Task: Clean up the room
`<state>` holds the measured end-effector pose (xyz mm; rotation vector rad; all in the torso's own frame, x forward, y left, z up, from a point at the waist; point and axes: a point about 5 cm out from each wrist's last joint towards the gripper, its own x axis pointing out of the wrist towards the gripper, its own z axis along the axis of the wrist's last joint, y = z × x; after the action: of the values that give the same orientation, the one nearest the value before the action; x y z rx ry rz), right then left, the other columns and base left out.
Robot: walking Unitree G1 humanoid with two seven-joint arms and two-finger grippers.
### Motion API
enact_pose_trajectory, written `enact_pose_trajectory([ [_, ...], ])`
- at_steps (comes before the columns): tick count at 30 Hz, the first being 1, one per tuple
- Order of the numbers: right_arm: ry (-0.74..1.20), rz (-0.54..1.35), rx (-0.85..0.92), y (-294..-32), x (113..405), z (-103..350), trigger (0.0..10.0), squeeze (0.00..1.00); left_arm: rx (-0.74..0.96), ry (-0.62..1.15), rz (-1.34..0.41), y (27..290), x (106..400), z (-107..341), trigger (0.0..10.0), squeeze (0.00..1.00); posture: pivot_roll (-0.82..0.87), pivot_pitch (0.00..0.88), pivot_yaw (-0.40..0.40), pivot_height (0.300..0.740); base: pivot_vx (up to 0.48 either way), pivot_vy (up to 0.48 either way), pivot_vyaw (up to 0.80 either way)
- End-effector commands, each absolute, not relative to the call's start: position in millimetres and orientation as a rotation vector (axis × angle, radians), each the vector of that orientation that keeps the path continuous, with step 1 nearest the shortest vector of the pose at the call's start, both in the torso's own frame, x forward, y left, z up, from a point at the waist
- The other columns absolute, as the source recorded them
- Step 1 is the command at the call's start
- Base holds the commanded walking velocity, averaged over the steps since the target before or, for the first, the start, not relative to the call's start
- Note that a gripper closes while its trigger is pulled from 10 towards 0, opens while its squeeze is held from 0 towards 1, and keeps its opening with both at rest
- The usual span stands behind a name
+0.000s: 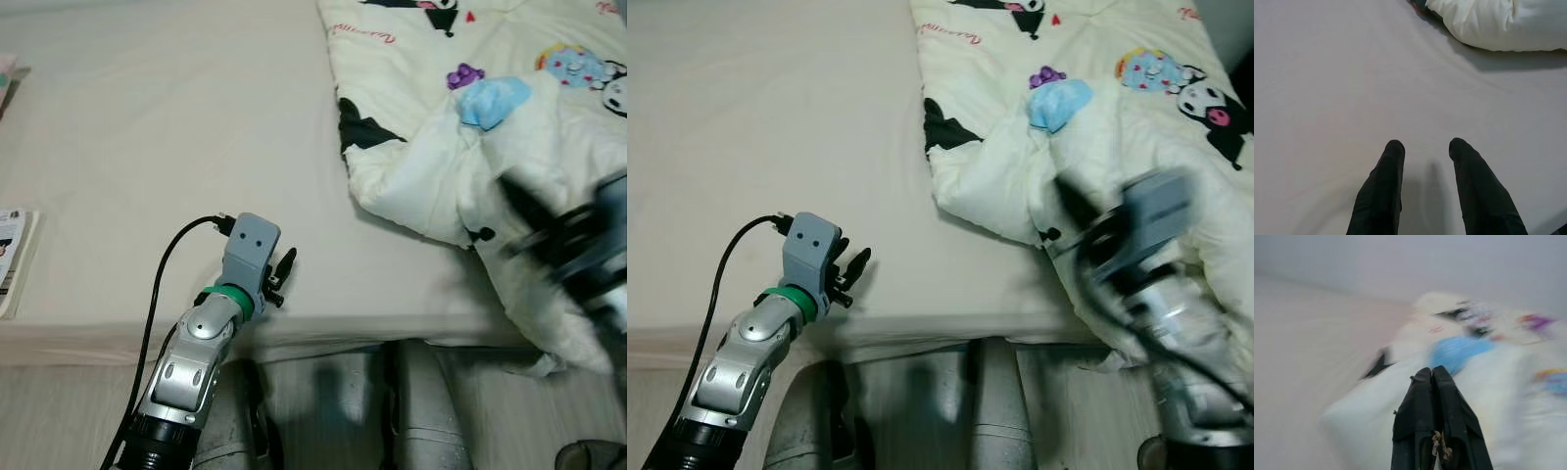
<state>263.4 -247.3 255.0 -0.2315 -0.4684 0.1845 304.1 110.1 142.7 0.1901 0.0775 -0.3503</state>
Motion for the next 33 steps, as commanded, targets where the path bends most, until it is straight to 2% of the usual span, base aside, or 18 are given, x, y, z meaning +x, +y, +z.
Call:
enact_pose_trajectory([
  [1,-0.477,0.114,-0.249,-256,261,254,10.0,0.0,0.197,0.103,-0.349,113,302,137,10.0,0.0,-0.16,0.24,0.181,0.596,0.0,0.0,0.0],
  [3,-0.494,-0.079,-0.291,-285,261,259,10.0,0.0,0.199,0.101,-0.351,113,303,137,10.0,0.0,-0.15,0.241,0.188,0.596,0.0,0.0,0.0],
  [6,-0.362,-0.27,-0.243,-322,267,233,10.0,0.0,0.199,0.103,-0.354,112,302,137,10.0,0.0,-0.15,0.247,0.195,0.596,0.0,0.0,0.0],
  [10,-0.27,-0.335,-0.178,-336,276,209,10.0,0.0,0.201,0.104,-0.359,112,302,137,10.0,0.0,-0.14,0.249,0.198,0.596,0.0,0.0,0.0],
  [11,-0.185,-0.345,-0.146,-344,287,187,10.0,0.0,0.204,0.104,-0.359,112,302,137,10.0,0.0,-0.13,0.249,0.201,0.596,0.0,0.0,0.0],
  [14,-0.127,-0.262,-0.154,-339,300,175,10.0,0.0,0.208,0.105,-0.352,115,302,138,10.0,0.0,-0.13,0.249,0.202,0.596,0.0,0.0,0.0],
  [16,-0.075,-0.109,-0.164,-323,313,168,10.0,0.0,0.21,0.107,-0.348,117,301,137,10.0,0.0,-0.12,0.246,0.201,0.596,0.0,0.0,0.0],
  [19,-0.053,-0.019,-0.171,-313,319,166,10.0,0.0,0.211,0.107,-0.346,117,301,137,10.0,0.0,-0.11,0.245,0.198,0.596,0.0,0.0,0.0],
  [21,-0.026,0.221,-0.191,-280,331,166,10.0,0.0,0.211,0.105,-0.337,118,300,138,10.0,0.0,-0.1,0.238,0.19,0.596,0.0,0.0,0.0],
  [23,-0.026,0.221,-0.191,-280,331,166,10.0,0.0,0.211,0.105,-0.337,118,300,138,10.0,0.0,-0.1,0.238,0.19,0.596,0.0,0.0,0.0],
  [24,-0.013,0.351,-0.199,-260,333,165,10.0,0.0,0.211,0.105,-0.332,119,300,138,10.0,0.0,-0.1,0.233,0.183,0.596,0.0,0.0,0.0],
  [26,0.049,0.724,-0.213,-208,319,154,10.0,0.0,0.209,0.105,-0.322,121,299,138,10.0,0.0,-0.1,0.229,0.178,0.596,0.0,0.0,0.0],
  [27,0.049,0.724,-0.213,-208,319,154,10.0,0.0,0.209,0.105,-0.322,121,299,138,10.0,0.0,-0.1,0.229,0.178,0.596,0.0,0.0,0.0],
  [29,0.13,1.025,-0.2,-169,290,140,10.0,0.0,0.207,0.106,-0.324,120,299,136,10.0,0.0,-0.13,0.224,0.172,0.596,0.0,0.0,0.0],
  [30,0.13,1.025,-0.2,-169,290,140,10.0,0.0,0.207,0.106,-0.324,120,299,136,10.0,0.0,-0.13,0.224,0.172,0.596,0.0,0.0,0.0],
  [32,0.191,1.215,-0.167,-146,264,132,10.0,0.0,0.203,0.107,-0.332,117,299,135,10.0,0.0,-0.14,0.222,0.171,0.596,0.0,0.0,0.0],
  [33,0.191,1.215,-0.167,-146,264,132,10.0,0.0,0.203,0.107,-0.332,117,299,135,10.0,0.0,-0.14,0.222,0.171,0.596,0.0,0.0,0.0],
])
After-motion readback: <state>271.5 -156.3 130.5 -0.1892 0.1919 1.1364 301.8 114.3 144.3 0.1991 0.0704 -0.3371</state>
